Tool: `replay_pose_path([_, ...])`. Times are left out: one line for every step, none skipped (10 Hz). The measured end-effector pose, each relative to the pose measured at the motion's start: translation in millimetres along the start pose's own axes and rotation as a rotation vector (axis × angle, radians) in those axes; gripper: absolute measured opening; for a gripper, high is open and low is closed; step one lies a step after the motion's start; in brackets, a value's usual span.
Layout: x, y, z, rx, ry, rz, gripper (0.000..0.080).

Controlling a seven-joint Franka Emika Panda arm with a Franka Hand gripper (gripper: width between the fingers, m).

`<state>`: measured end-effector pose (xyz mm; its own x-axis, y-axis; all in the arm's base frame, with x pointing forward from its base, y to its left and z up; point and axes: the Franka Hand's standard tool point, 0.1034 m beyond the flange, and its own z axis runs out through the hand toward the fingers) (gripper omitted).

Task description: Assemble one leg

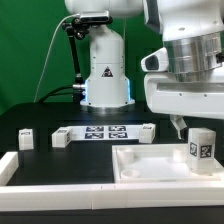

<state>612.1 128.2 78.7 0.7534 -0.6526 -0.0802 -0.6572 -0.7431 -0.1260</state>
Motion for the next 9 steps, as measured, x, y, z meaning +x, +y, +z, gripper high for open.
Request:
replay_pose_path([1.2, 0.2, 0.1, -0.009, 0.008, -0.137, 0.0648])
replay_pose_path([2.5, 0.7, 0.3, -0.015, 0.012, -0.242, 0.0649])
replay_pose_path([4.2, 1.9, 0.5, -0.023, 0.017, -0.365, 0.0649])
replay_pose_path([5.9, 2.1, 0.5, -0.026, 0.026, -0.481, 0.0649])
replay_pose_path([6.2, 0.7, 1.3, -0.030, 0.047, -0.569, 0.0649])
replay_pose_path([5.4, -0.3, 2.5, -0.036, 0.063, -0.647, 0.0649])
replay_pose_path([7.0, 1.6, 3.6, -0.037, 0.070, -0.761, 0.0649])
replay_pose_path([10.7, 5.6, 3.8, -0.040, 0.068, -0.847, 0.0649])
replay_pose_path([10.9, 5.7, 3.8, -0.042, 0.068, -0.872, 0.0647])
